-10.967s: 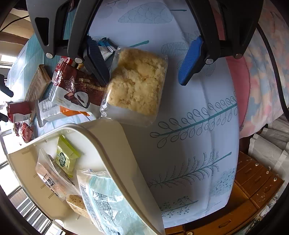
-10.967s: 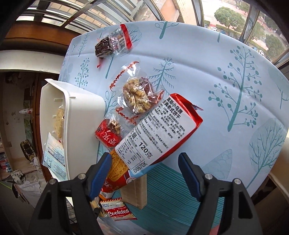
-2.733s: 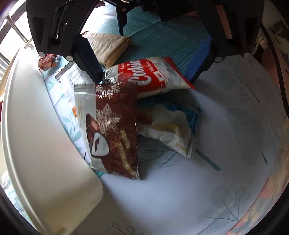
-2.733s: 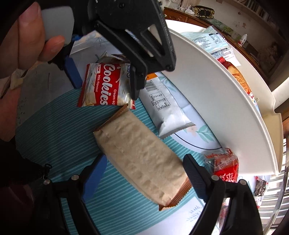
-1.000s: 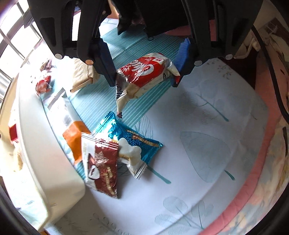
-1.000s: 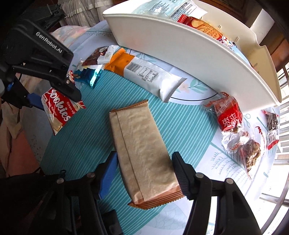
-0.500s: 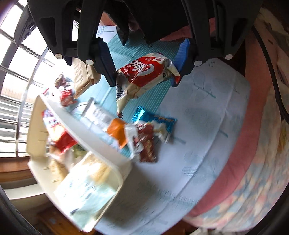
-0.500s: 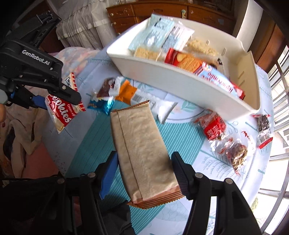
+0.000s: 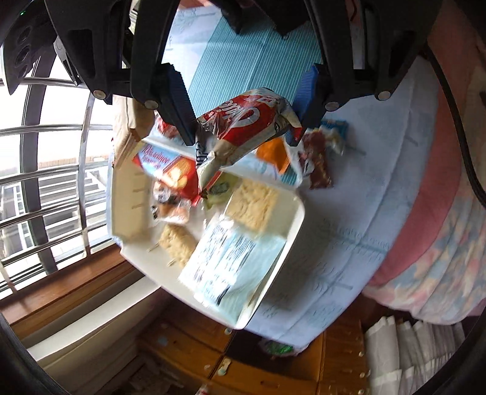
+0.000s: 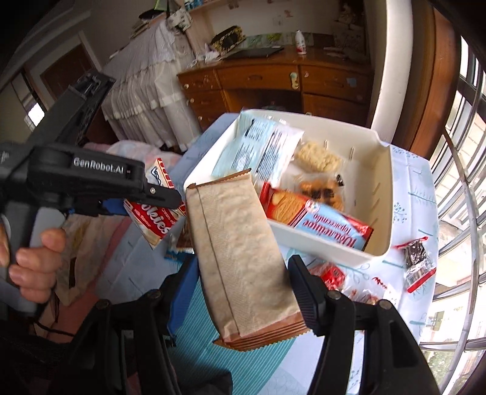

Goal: Organize snacks
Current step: 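Carry the wafer bar and Cookies packet over the white tray with both tools, then open both tools to drop the wafer bar and Cookies packet into the tray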

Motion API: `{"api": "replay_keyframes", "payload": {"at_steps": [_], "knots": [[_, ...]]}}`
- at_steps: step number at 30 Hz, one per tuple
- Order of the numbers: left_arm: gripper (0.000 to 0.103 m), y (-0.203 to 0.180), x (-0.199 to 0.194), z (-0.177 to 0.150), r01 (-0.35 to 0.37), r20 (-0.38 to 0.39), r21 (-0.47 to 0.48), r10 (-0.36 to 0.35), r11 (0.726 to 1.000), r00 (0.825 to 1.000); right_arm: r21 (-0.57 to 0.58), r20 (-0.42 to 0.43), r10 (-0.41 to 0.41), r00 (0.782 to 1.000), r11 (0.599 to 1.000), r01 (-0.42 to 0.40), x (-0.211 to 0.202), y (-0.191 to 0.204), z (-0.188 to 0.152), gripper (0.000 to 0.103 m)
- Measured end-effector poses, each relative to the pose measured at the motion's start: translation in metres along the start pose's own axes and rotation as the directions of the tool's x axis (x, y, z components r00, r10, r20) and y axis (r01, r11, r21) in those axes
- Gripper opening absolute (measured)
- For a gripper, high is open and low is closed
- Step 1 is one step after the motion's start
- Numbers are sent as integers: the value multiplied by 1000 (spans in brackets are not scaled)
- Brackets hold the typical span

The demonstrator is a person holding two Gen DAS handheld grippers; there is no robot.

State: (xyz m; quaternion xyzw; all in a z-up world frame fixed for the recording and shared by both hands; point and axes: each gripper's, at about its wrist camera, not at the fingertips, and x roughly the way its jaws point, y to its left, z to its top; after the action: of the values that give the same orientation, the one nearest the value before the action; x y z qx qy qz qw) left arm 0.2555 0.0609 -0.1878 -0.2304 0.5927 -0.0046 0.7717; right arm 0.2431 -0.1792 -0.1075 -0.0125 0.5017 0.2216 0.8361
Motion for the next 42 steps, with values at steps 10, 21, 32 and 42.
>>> {"api": "replay_keyframes", "payload": {"at_steps": [10, 21, 32, 42], "knots": [[58, -18, 12, 23, 77, 154, 56, -84, 995, 984, 124, 136, -59, 989, 991, 42, 9, -38, 12, 61], [58, -32, 29, 38, 102, 277, 156, -142, 983, 950, 120, 260, -192, 946, 979, 166, 40, -69, 22, 61], [62, -48, 48, 47, 38, 313, 208, -103, 977, 944, 57, 349, -225, 910, 974, 219, 71, -79, 30, 61], [79, -52, 54, 43, 19, 276, 215, -80, 976, 958, 81, 282, -195, 940, 981, 179, 82, -89, 31, 63]]}}
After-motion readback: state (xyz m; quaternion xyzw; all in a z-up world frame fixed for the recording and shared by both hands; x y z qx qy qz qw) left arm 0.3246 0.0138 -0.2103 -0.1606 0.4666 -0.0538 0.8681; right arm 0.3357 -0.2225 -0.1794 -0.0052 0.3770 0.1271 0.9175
